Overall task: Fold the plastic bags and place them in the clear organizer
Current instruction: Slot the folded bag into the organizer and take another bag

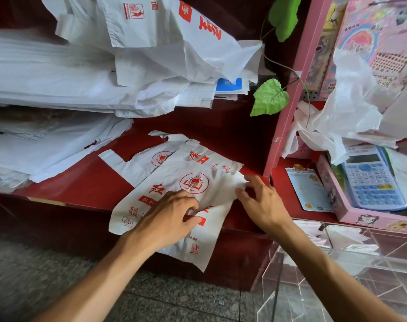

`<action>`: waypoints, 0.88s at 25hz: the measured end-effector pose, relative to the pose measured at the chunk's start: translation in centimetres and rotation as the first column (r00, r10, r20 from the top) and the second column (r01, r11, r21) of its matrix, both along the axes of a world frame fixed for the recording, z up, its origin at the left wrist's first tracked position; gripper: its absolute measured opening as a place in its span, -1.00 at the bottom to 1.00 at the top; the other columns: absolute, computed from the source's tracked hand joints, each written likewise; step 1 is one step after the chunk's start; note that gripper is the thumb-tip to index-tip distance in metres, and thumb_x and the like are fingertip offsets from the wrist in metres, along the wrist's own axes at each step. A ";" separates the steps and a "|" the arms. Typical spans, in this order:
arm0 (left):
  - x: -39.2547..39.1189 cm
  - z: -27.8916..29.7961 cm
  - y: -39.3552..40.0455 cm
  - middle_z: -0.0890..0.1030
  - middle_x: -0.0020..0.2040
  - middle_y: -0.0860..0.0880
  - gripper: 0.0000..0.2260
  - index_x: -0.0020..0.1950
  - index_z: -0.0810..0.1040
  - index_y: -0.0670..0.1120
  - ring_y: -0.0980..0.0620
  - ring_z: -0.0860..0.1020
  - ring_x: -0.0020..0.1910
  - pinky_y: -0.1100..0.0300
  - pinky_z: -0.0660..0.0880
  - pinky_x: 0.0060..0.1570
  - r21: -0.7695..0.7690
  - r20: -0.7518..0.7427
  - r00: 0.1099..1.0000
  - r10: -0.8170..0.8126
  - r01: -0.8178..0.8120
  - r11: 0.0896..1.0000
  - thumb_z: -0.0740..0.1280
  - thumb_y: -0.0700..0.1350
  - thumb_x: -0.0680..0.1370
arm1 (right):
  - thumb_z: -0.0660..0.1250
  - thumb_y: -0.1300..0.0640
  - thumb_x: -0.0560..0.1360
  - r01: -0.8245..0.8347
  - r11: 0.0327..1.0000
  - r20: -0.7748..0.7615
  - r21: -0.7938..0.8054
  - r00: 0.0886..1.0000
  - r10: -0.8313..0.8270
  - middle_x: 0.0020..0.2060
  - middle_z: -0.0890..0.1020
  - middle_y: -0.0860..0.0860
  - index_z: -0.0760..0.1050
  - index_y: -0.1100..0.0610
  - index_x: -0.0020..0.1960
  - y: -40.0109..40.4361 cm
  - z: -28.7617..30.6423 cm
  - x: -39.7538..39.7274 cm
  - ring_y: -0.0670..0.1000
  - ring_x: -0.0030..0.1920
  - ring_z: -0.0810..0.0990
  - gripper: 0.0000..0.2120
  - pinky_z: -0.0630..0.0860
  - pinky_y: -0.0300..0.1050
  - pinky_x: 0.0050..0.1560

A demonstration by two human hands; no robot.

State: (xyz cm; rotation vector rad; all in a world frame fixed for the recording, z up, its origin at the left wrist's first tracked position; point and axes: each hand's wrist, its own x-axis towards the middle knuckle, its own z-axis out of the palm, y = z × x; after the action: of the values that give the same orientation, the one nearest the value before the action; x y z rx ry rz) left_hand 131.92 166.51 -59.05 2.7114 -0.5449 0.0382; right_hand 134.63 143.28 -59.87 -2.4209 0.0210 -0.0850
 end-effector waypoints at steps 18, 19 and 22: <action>-0.5 1.6 0.8 0.53 -0.23 0.03 -0.82 -0.20 0.39 0.00 0.05 0.49 -0.21 0.18 0.35 -0.28 -0.169 -0.174 0.962 0.210 -0.239 0.956 0.26 -0.08 0.60 | 0.34 -0.25 0.36 -0.050 0.631 -0.082 0.774 0.981 0.178 0.28 0.58 -0.08 0.49 -0.01 0.36 0.9 2.1 1.0 0.00 0.31 0.52 -0.38 0.47 0.13 0.34; -0.5 1.6 0.8 0.53 -0.24 0.03 -0.82 -0.20 0.39 0.00 0.06 0.49 -0.22 0.16 0.36 -0.27 -0.158 -0.171 0.963 0.207 -0.234 0.959 0.26 -0.08 0.60 | 0.38 -0.17 0.36 -0.094 0.647 -0.035 0.757 0.982 0.184 0.35 0.52 -0.10 0.46 -0.04 0.40 0.6 2.1 1.0 -0.06 0.38 0.45 -0.38 0.38 0.06 0.42; -0.5 1.6 0.7 0.54 -0.27 0.03 -0.81 -0.21 0.38 0.01 0.08 0.51 -0.22 0.11 0.43 -0.22 -0.134 -0.144 0.969 0.200 -0.219 0.967 0.27 -0.08 0.59 | 0.39 0.22 0.50 -0.322 0.750 0.137 0.577 0.944 0.300 0.48 0.26 -0.25 0.34 -0.09 0.49 0.6 2.3 0.6 -0.33 0.47 0.19 -0.39 0.14 -0.38 0.45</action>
State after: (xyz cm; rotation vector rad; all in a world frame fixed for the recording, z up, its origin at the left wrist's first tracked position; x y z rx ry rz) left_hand 131.38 167.23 -57.42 2.5915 -0.2065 -0.0394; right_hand 135.27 143.90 -57.55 -1.7569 -0.3304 0.0312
